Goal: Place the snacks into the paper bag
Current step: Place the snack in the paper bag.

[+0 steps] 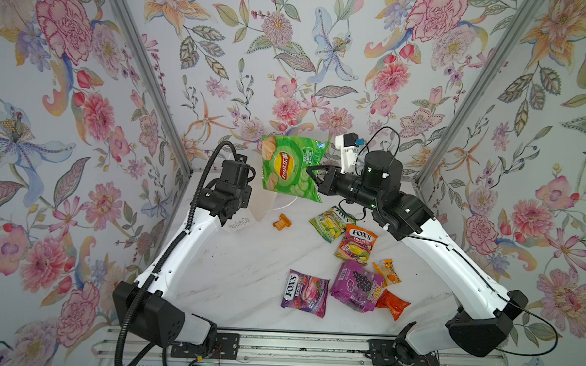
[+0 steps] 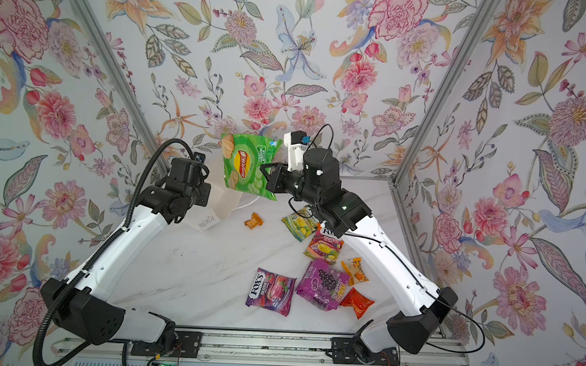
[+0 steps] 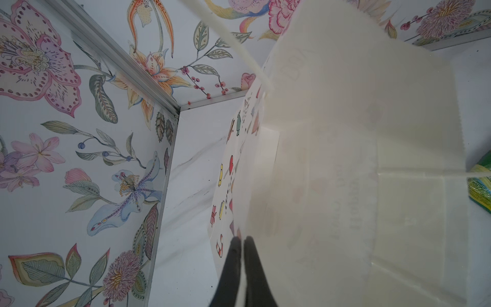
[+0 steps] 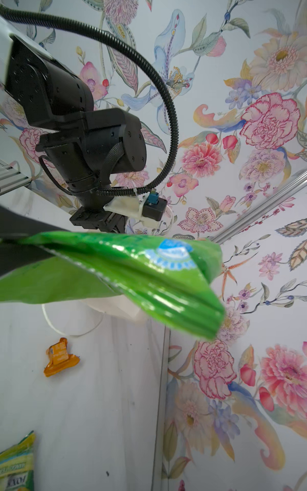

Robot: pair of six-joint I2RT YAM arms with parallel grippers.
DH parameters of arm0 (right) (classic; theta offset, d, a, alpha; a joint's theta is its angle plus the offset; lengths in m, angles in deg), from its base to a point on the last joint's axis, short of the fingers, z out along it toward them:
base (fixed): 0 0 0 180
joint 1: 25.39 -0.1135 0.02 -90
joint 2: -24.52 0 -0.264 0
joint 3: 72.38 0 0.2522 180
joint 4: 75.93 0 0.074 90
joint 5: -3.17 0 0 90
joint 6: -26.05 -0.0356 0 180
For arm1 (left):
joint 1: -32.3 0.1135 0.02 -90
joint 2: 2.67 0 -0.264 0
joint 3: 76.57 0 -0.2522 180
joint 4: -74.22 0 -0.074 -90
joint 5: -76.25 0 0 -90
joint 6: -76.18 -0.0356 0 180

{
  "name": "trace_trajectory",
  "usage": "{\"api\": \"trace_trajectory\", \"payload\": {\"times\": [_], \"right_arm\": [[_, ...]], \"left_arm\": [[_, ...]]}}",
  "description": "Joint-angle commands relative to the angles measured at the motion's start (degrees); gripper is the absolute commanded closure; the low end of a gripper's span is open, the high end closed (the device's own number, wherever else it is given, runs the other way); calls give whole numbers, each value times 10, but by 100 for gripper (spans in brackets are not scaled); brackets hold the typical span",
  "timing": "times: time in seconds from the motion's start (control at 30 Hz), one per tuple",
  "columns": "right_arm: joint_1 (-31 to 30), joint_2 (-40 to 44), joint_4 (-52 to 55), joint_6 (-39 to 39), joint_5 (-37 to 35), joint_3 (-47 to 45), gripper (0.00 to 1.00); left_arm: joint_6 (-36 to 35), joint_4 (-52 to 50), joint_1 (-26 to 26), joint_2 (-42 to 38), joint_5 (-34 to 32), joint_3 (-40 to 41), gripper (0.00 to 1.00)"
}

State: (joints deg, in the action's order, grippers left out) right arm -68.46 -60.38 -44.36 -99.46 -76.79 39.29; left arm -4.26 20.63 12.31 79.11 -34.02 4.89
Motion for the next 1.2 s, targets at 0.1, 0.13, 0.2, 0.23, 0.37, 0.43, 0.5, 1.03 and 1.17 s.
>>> {"api": "trace_trajectory", "payload": {"times": [0.1,0.13,0.2,0.23,0.37,0.43,0.5,1.03,1.17], "right_arm": [[-23,-24,-16,-42,-22,-23,100],[-22,-29,-17,-50,-22,-30,100],[-23,-37,-17,-62,-25,-41,100],[-23,-42,-19,-68,-26,-47,100],[-24,-56,-44,-93,-26,-69,100],[-24,-70,-47,-101,-29,-71,100],[-24,-82,-49,-107,-30,-69,100],[-23,-186,-115,-208,-69,-37,100],[-28,-223,-117,-217,-72,-12,100]], "left_arm": [[12,-2,-19,-2,-52,-16,100],[13,-1,-24,-3,-61,-15,100],[14,2,-30,-5,-74,-11,100],[15,5,-33,-7,-79,-7,100],[16,20,-43,-16,-89,10,100],[14,29,-55,-19,-93,18,100],[13,36,-66,-20,-99,25,100],[18,99,-94,-40,-33,76,100],[19,104,-95,-40,-17,77,100]]}}
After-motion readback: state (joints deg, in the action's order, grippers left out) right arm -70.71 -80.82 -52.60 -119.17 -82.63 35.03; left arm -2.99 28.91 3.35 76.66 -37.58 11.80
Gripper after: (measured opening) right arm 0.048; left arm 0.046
